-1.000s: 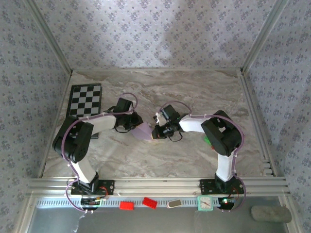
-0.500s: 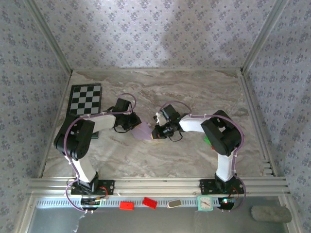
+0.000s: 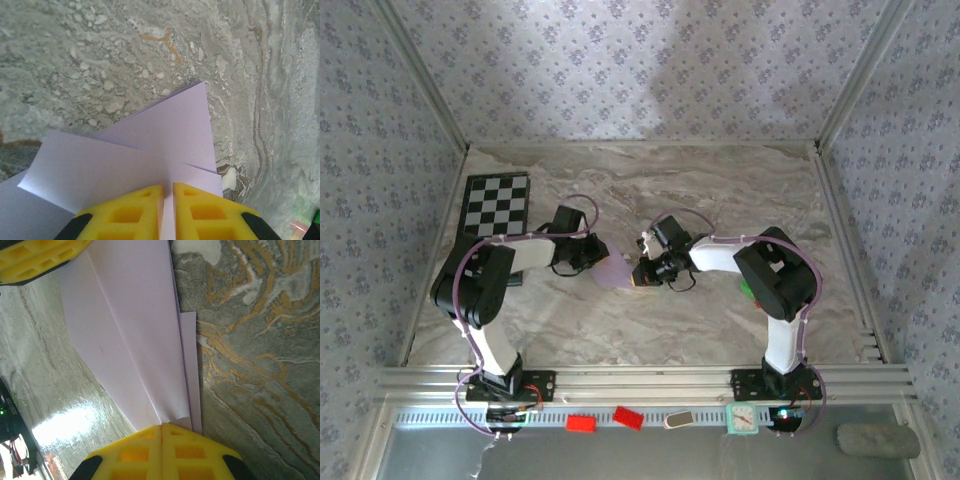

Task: Fold a paper plane with a square sheet of paper (pick it up from the middle)
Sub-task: Fourth fold the wing at the center of the table.

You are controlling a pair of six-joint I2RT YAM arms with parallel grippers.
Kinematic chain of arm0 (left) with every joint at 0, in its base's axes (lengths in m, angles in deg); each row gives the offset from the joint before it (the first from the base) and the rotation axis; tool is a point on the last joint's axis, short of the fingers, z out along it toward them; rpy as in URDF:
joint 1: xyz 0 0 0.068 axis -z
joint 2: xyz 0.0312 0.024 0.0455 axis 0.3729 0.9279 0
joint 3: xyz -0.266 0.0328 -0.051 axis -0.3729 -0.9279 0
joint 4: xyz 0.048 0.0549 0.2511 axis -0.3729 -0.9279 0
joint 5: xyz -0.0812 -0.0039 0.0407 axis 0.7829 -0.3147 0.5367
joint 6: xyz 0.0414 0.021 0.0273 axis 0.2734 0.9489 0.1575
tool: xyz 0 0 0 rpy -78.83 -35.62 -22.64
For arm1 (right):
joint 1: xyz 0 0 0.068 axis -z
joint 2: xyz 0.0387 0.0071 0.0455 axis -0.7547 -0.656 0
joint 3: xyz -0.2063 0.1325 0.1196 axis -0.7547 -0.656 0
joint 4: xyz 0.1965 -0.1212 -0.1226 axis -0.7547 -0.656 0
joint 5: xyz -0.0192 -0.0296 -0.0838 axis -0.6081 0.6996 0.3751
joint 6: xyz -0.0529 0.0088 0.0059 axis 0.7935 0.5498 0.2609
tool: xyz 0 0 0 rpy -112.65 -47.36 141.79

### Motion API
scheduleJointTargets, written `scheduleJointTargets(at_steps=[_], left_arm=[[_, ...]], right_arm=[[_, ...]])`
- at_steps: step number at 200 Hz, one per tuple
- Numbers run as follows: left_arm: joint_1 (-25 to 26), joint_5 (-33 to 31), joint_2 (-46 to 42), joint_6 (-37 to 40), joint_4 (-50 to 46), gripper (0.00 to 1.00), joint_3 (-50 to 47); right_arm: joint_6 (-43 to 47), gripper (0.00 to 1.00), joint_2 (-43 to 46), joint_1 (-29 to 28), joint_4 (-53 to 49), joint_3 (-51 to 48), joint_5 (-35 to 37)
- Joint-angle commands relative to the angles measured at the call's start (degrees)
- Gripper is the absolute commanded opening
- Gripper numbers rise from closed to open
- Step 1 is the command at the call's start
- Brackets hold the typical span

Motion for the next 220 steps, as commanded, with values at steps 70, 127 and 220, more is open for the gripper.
scheduleJointTargets(at_steps=[70,127,220], left_arm=[[-6.3,-4.8,0.1,11.1,8.3,0.16,-6.6],[-8.2,-6.3,-1.9,13.0,3.5,0.16,-3.8],[-5.2,-4.2,-16.4,8.2,1.2,0.17,-5.1]], right_arm=[[-5.1,0.01,-4.9,1.6,-14.3,-3.8,10.0],[-5.8,0.01,-4.7,1.5,-14.6,-3.6,10.2],[-6.0,0.01,-4.7,0.7,-14.5,-2.8,9.7]])
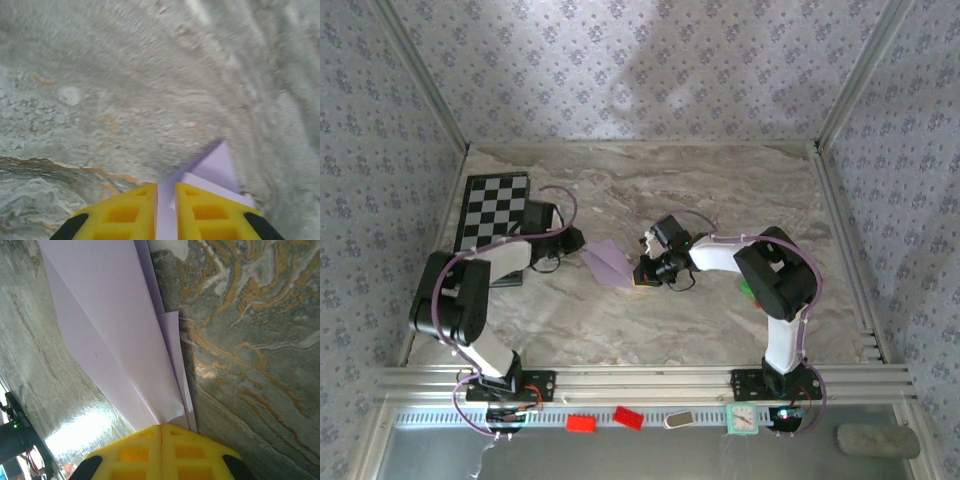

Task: Fold a paper plane with a square sheet of paper (pick it up from the middle)
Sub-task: Fourth fold the wing at the center of the table.

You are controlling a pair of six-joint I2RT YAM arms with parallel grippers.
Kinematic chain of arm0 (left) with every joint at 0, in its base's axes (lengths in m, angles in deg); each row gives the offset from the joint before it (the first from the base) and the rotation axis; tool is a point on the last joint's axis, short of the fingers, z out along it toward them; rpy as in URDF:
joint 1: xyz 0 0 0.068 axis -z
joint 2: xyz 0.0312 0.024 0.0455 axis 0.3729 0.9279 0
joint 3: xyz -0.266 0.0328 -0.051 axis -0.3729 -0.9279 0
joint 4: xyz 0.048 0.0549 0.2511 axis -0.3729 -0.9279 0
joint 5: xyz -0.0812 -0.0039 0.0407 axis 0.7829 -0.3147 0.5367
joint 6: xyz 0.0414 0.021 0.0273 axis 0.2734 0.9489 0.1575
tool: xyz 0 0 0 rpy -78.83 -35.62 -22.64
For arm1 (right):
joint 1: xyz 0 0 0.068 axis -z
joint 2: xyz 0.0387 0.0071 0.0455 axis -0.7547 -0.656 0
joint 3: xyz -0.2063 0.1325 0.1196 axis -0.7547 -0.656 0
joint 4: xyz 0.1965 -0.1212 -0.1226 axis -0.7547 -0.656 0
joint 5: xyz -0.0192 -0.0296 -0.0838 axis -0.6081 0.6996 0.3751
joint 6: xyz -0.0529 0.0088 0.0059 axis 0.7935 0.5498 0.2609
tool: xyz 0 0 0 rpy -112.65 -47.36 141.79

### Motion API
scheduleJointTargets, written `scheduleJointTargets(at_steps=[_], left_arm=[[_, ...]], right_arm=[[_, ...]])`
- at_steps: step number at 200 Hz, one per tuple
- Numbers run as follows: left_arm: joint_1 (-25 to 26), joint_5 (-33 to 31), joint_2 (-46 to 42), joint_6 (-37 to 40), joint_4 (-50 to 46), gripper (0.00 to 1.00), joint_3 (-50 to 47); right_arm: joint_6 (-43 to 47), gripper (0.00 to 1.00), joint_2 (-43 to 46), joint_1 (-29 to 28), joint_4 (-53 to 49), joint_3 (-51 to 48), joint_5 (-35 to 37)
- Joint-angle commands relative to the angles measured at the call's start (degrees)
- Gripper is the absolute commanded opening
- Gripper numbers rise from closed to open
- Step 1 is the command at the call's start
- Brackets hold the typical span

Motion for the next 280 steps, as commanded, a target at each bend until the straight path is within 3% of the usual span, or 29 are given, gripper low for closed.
scheduleJointTargets(at_steps=[1,39,103,211,280], left_arm=[[2.3,0.5,-5.9,-3.2,0.2,0.17,-1.8],[9.9,0.0,-7.1,-8.8,1.8,0.16,-3.2],[18.1,2.4,3.4,-13.5,4.4,0.1,0.1],[19.2,5.9,8.5,-16.7,10.3,0.1,-1.3],[18.5,-0.5,9.7,-14.5,3.8,0.09,-1.0]], right_arm=[[-0.4,0.01,-4.5,0.4,-13.0,-3.2,9.3],[-0.3,0.01,-5.2,0.2,-13.1,-2.9,9.0],[-0.2,0.0,-5.5,0.2,-14.4,-2.4,9.0],[-0.1,0.0,-5.9,0.1,-14.2,-2.4,8.7],[-0.2,0.0,-5.9,0.1,-15.0,-2.4,9.3]])
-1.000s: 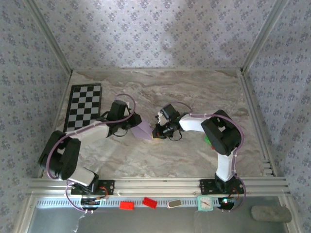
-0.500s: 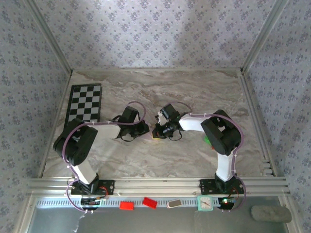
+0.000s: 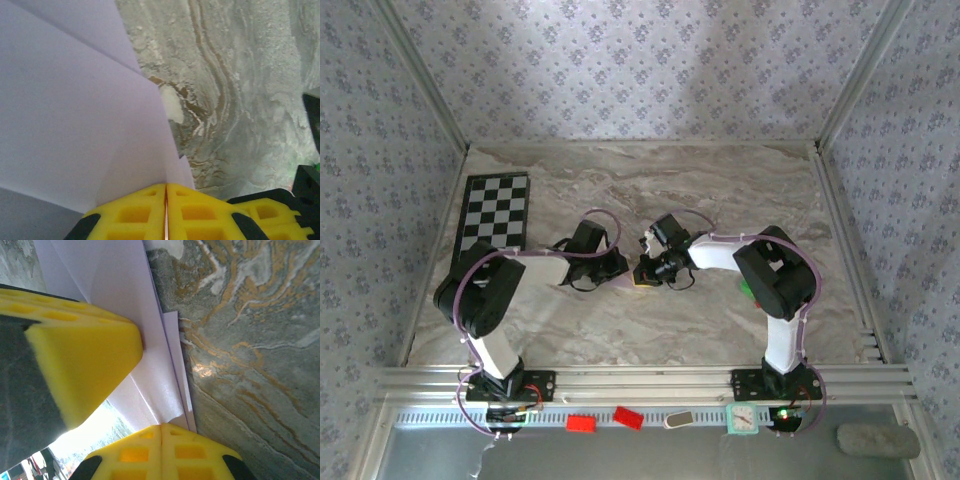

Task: Fold a paper plane with a square sheet of paper (pick it up from the middle)
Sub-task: Fourth fold the wing at the center of the table.

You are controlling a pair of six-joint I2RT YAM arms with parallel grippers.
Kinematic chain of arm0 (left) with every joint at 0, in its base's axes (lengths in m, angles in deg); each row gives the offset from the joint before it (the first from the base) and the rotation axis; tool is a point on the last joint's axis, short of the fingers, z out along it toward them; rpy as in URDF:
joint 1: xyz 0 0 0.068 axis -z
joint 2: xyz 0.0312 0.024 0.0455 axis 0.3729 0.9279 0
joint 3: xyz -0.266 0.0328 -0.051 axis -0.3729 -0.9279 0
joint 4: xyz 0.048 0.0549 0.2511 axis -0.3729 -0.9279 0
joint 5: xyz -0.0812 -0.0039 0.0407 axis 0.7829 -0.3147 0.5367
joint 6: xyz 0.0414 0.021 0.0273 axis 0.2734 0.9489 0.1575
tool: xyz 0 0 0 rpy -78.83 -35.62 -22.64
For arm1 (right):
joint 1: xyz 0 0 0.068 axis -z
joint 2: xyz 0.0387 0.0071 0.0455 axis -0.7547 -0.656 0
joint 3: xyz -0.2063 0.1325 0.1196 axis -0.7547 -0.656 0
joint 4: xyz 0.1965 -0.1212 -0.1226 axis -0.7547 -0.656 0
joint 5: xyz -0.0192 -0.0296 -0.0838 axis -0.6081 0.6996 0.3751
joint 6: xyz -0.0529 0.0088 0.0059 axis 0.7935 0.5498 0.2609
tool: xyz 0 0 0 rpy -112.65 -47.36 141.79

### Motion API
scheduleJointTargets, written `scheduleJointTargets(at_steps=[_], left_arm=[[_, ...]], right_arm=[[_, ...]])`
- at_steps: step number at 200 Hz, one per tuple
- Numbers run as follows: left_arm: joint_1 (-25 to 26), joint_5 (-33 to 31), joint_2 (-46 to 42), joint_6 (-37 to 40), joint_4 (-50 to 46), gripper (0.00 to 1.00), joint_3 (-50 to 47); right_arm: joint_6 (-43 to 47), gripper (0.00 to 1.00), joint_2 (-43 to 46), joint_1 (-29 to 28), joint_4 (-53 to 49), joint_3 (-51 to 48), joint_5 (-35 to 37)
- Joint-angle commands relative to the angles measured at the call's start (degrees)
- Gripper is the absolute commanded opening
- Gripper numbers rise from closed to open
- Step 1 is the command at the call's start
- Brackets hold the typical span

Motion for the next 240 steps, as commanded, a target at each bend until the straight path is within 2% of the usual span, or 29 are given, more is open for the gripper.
scheduleJointTargets(at_steps=[1,71,143,203,240], left_arm=[[-0.4,-3.2,1.1,1.5,-4.0,0.09,0.8],[-8.5,-4.0,2.4,8.9,-8.5,0.1,2.2],[-17.9,-1.5,4.2,14.2,-9.5,0.1,3.7],[-21.8,-2.6,3.3,16.8,-12.4,0.1,5.4],[-21.8,-1.8,-3.8,15.5,-14.2,0.1,6.4]], right_arm=[[-0.1,0.0,-5.4,0.1,-13.1,-3.5,9.4],[-0.1,0.0,-5.4,0.2,-13.6,-3.9,10.0],[-0.3,0.0,-5.4,0.2,-13.6,-4.0,10.3],[-0.3,0.0,-5.2,0.1,-13.5,-3.8,10.2],[-0.1,0.0,-5.3,0.0,-13.8,-3.3,10.2]])
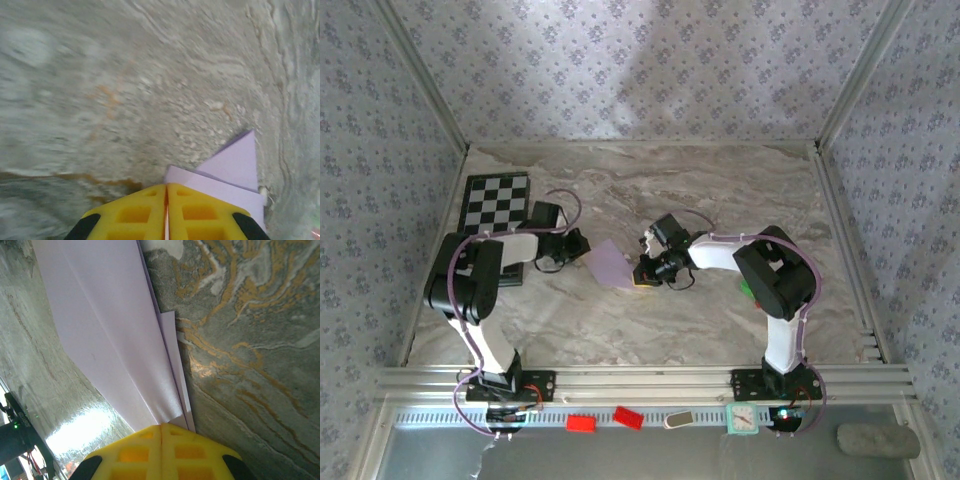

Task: Fold a paper plane with a square sheet of paper (pick it up from the middle)
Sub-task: Fourth fold the wing at the center of the table.

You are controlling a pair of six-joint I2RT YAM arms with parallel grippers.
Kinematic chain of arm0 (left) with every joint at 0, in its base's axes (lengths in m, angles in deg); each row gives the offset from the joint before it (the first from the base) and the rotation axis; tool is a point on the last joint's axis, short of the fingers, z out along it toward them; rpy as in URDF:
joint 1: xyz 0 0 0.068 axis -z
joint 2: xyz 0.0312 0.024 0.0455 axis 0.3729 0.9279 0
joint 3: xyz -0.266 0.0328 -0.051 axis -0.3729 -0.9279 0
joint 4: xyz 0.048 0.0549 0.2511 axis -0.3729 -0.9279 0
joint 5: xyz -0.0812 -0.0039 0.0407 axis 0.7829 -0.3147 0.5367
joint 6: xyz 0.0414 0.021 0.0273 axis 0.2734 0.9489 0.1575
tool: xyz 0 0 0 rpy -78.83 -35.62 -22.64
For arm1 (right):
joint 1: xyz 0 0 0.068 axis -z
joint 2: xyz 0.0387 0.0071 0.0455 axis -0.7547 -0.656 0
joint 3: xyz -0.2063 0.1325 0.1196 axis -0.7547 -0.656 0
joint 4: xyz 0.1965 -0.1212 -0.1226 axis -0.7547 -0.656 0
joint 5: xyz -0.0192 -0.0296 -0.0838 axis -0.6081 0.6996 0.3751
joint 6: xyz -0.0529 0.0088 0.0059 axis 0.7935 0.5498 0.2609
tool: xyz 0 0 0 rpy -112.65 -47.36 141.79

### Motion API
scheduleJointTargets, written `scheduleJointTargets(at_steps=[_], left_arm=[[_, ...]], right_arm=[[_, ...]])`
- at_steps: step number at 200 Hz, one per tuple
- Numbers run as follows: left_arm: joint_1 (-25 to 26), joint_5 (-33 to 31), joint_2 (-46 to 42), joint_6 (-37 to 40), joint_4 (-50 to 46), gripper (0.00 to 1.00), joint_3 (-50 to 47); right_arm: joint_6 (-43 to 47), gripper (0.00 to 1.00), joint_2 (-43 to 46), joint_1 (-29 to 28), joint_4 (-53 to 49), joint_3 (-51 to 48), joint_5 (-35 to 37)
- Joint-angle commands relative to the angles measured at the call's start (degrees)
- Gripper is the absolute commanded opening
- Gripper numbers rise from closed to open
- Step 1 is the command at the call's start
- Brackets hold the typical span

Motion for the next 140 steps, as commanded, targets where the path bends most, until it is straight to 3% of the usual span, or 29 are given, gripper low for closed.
scheduleJointTargets(at_steps=[1,52,95,140], left_arm=[[-1.4,-5.2,-5.6,0.3,-3.5,0.1,0.7],[4.3,-3.8,-12.7,-7.7,1.7,0.11,-4.5],[11.4,-2.8,-8.2,-12.0,5.9,0.1,-3.8],[12.7,-4.6,-3.4,-11.9,3.2,0.09,-3.1]], right_arm=[[-0.2,0.0,-5.2,0.0,-13.4,-3.6,10.1],[-0.1,0.0,-5.3,-0.2,-13.7,-3.2,9.8],[0.1,0.0,-5.5,-0.3,-14.1,-2.6,9.8],[0.4,0.01,-4.2,-0.3,-13.1,-2.8,8.7]])
